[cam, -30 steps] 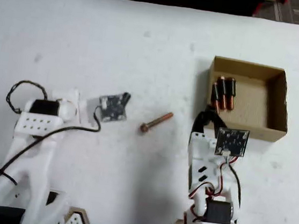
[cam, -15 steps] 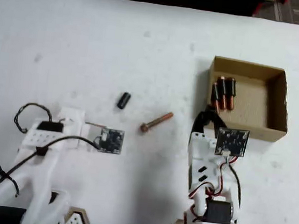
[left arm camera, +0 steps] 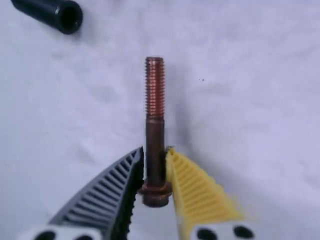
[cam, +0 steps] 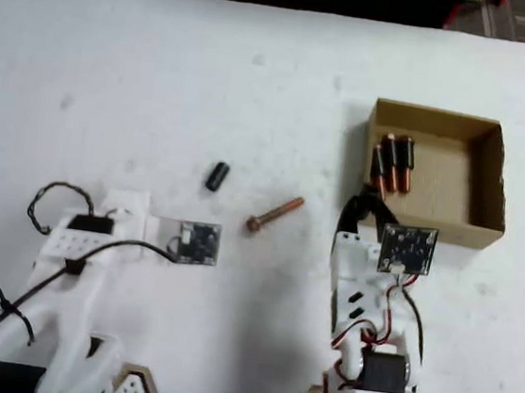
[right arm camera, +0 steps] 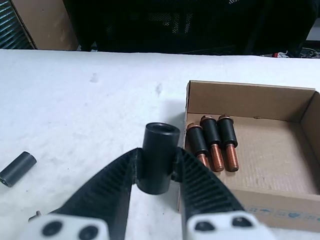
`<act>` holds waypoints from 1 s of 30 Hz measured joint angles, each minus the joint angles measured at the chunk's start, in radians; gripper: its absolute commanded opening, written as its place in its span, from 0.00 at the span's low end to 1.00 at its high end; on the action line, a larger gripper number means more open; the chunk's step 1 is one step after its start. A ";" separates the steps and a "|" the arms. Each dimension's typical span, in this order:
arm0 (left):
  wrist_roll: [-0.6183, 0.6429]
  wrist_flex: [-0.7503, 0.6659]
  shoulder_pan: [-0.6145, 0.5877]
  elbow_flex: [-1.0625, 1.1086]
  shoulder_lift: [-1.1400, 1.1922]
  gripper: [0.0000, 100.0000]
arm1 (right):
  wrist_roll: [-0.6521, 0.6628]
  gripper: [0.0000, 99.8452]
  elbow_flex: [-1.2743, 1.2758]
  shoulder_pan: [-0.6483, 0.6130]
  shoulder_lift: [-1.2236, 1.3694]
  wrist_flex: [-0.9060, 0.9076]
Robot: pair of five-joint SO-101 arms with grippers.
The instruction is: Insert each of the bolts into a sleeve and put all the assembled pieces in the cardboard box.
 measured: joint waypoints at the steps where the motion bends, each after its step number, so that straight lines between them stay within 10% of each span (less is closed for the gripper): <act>1: 0.021 -0.003 0.000 0.000 0.000 0.17 | 0.000 0.02 0.000 0.000 0.000 0.000; 19: 0.252 -0.115 0.000 0.000 -0.020 0.17 | 0.000 0.02 0.000 0.000 0.000 0.000; 30: 0.649 -0.170 0.000 0.000 -0.020 0.17 | 0.000 0.02 0.000 0.000 0.000 0.000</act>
